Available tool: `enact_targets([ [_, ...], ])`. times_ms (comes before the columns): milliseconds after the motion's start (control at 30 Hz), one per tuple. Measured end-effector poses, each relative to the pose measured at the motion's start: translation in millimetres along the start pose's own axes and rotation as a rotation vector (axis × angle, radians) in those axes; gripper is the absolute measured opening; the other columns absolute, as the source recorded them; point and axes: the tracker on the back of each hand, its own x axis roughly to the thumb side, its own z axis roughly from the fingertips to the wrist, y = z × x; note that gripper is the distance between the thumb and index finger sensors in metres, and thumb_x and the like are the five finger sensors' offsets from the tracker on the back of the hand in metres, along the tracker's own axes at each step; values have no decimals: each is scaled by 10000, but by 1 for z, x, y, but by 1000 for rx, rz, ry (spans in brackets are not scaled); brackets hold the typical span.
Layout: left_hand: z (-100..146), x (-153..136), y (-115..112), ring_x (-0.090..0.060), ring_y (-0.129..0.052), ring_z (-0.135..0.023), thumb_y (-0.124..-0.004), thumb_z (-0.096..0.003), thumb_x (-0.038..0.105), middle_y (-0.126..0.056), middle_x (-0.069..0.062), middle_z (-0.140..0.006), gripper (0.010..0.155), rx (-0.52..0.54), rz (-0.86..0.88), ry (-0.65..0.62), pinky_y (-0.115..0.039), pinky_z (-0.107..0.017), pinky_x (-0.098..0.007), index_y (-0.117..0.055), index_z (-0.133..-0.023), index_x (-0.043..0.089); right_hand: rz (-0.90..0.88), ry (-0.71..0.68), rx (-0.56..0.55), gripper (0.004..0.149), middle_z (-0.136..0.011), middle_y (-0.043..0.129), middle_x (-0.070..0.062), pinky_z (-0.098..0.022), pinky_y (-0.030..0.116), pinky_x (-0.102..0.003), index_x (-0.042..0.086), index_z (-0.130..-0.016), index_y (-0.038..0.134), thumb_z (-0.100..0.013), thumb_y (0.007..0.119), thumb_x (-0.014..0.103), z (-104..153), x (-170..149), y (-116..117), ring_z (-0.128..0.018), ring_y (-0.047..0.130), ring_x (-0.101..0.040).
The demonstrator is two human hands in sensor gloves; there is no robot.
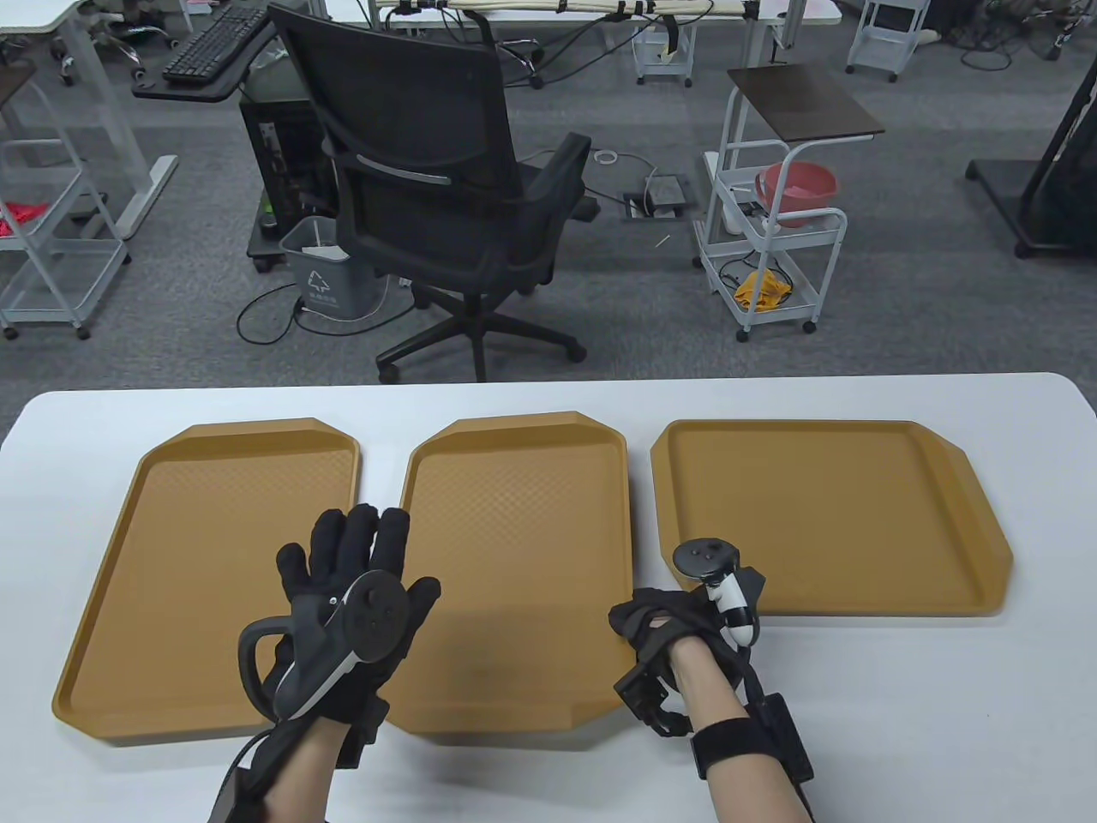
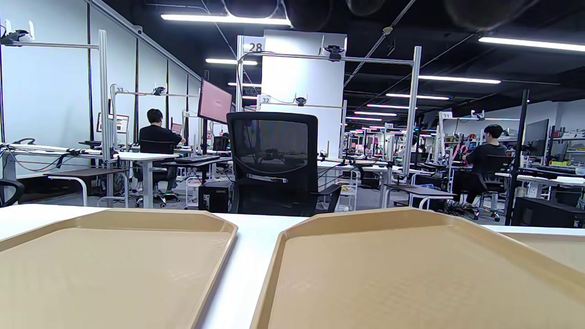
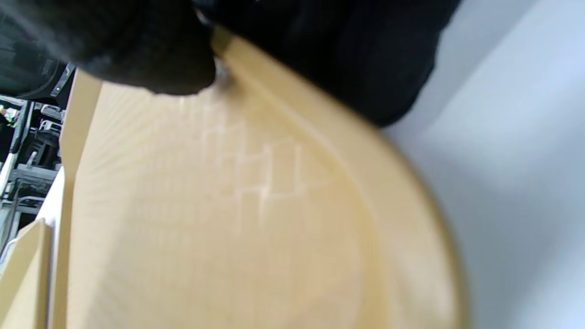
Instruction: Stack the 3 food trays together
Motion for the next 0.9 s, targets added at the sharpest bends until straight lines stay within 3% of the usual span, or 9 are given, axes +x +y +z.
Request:
enact_targets([
  [167, 0, -1, 0, -341, -358, -1223, -579, -480, 701, -332, 47, -1277, 784, -5, 4, -2, -332, -825, -669, -290, -1153, 422, 60, -78, 66, 500, -773, 924, -139, -385, 901, -315, 113, -944, 690, -519, 788, 359, 4, 3, 0, -542, 1051, -220],
  [300, 0, -1, 0, -341, -364, -1222, -579, -480, 701, -343, 49, -1275, 783, -10, 8, -5, -342, -829, -665, -291, -1153, 420, 72, -226, 36, 465, -639, 967, -93, -266, 912, -232, 135, -880, 731, -522, 785, 426, 9, 4, 1, -392, 1074, -142],
  [433, 0, -1, 0, -338, -368, -1223, -578, -481, 701, -347, 48, -1275, 782, -12, 10, -9, -345, -830, -664, -290, -1152, 422, -32, -314, -37, 465, -599, 974, -119, -208, 917, -194, 104, -874, 753, -521, 786, 405, 18, 5, -1, -323, 1081, -139],
  [600, -1, -2, 0, -339, -369, -1222, -578, -481, 700, -348, 47, -1275, 782, -15, 13, -8, -348, -830, -663, -291, -1152, 420, -152, -373, -78, 486, -580, 968, -155, -163, 924, -150, 58, -881, 757, -525, 795, 387, 30, 8, -9, -298, 1088, -149],
  [800, -1, -3, 0, -342, -366, -1221, -579, -481, 700, -349, 46, -1274, 782, -16, 17, -6, -349, -830, -662, -292, -1152, 420, -325, -393, -142, 490, -621, 963, -140, -190, 940, -144, 72, -910, 730, -542, 770, 393, 39, -2, -29, -345, 1104, -133],
  [900, -1, -3, 0, -342, -365, -1222, -578, -481, 700, -348, 46, -1275, 782, -18, 16, -7, -347, -830, -663, -291, -1153, 420, -506, -373, -159, 499, -679, 943, -177, -239, 953, -212, 67, -939, 700, -544, 776, 362, 45, -9, -41, -418, 1108, -193],
])
